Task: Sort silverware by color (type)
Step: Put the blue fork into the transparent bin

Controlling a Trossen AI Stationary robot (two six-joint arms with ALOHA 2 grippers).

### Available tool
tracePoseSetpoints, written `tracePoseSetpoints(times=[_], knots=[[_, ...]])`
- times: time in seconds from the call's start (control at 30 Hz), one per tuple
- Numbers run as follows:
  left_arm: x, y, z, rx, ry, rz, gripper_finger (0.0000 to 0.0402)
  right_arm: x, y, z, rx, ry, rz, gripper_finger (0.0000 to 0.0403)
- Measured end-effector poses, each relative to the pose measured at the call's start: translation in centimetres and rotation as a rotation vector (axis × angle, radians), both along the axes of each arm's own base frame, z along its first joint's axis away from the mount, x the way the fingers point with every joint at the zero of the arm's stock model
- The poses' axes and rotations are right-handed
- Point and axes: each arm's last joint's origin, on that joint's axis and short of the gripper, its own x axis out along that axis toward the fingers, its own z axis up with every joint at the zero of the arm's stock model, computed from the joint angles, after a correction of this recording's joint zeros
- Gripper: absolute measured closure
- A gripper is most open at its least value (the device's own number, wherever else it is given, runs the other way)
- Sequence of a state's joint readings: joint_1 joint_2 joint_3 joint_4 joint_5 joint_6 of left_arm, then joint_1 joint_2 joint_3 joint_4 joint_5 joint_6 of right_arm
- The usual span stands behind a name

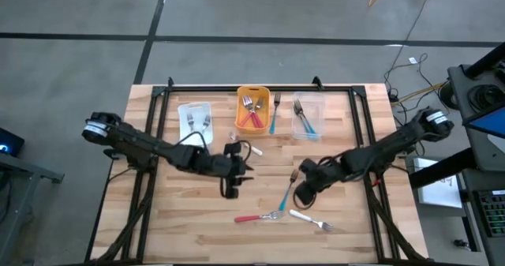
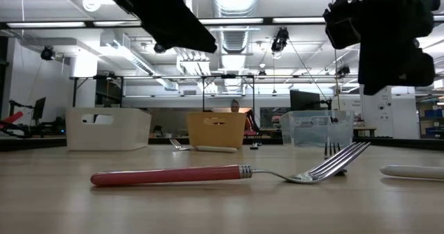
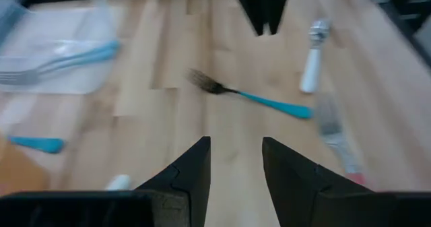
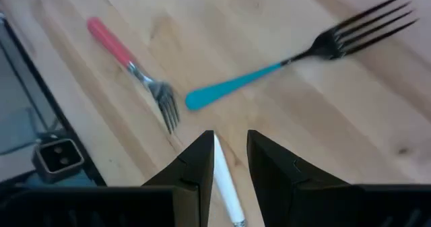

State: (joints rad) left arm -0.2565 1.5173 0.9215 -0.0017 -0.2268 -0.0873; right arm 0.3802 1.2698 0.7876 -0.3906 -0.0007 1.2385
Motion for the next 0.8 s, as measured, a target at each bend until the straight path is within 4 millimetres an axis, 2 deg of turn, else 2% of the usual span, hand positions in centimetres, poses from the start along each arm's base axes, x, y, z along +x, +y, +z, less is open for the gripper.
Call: tracePoseSetpoints(times=[0.13,0.27,0.43,0.57,0.8], knots=[[-0.6,-2.0,0.0,-0.055,0.005,-0.027,0.0286,1.2,1.4,-0.3,-0.01,0.066,0.005,0.0323],[-1.2,-3.7,-0.1,-0.108,0.02,-0.046,0.0286,2.2,1.9,-0.2,-0.046,0.208,-0.035,0.0323],[-2.0,-5.5,-0.1,-0.155,0.027,-0.074,0.0286,3.8,2.4,0.5,-0.193,0.394,-0.131,0.0323],[-2.4,-6.4,-0.1,-0.196,0.033,-0.077,0.0286,5.7,3.0,0.8,-0.295,0.474,-0.201,0.0323],[-3.2,-7.9,-0.1,-0.23,0.044,-0.103,0.0286,9.3,4.4,-1.5,-0.369,0.497,-0.204,0.0323]])
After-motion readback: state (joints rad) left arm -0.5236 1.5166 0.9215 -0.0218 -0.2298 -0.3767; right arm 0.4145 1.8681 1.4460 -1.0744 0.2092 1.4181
